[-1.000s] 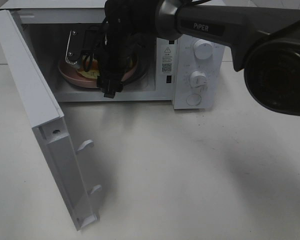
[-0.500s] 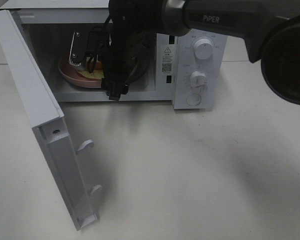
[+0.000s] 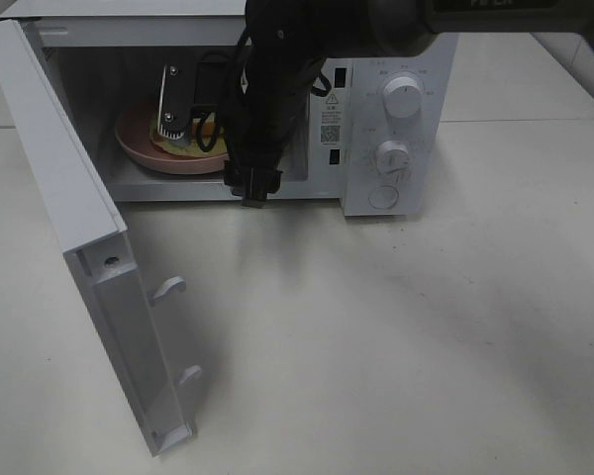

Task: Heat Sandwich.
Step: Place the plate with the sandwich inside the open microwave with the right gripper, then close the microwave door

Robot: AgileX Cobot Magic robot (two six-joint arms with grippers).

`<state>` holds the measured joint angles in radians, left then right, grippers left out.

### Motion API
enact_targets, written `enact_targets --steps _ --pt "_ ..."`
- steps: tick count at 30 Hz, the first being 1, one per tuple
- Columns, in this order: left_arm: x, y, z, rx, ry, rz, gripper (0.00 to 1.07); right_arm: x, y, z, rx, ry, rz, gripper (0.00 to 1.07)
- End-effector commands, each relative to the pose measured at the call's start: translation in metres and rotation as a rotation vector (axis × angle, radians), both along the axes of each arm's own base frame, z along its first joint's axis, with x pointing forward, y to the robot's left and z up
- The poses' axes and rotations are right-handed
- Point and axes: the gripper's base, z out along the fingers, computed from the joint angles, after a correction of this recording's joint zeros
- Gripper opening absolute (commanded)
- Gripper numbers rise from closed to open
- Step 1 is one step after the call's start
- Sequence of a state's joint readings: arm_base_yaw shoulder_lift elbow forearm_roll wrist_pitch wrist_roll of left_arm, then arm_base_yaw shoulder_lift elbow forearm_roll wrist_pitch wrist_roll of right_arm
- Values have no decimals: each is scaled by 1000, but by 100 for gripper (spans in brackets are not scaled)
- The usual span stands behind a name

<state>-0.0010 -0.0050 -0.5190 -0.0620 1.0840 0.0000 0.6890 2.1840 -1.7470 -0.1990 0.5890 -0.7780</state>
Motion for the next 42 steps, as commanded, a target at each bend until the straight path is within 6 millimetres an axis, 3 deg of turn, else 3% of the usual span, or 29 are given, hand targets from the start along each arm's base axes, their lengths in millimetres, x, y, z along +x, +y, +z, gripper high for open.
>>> enact_targets --steps 1,19,42 --pt "-2 0 0 7 -29 -2 96 -7 -6 8 20 -23 2 76" --pt "-2 0 0 7 -29 -2 96 -72 -53 34 154 -144 60 76" --pt "-2 0 0 7 -29 -2 96 -146 -114 52 310 -47 -183 76"
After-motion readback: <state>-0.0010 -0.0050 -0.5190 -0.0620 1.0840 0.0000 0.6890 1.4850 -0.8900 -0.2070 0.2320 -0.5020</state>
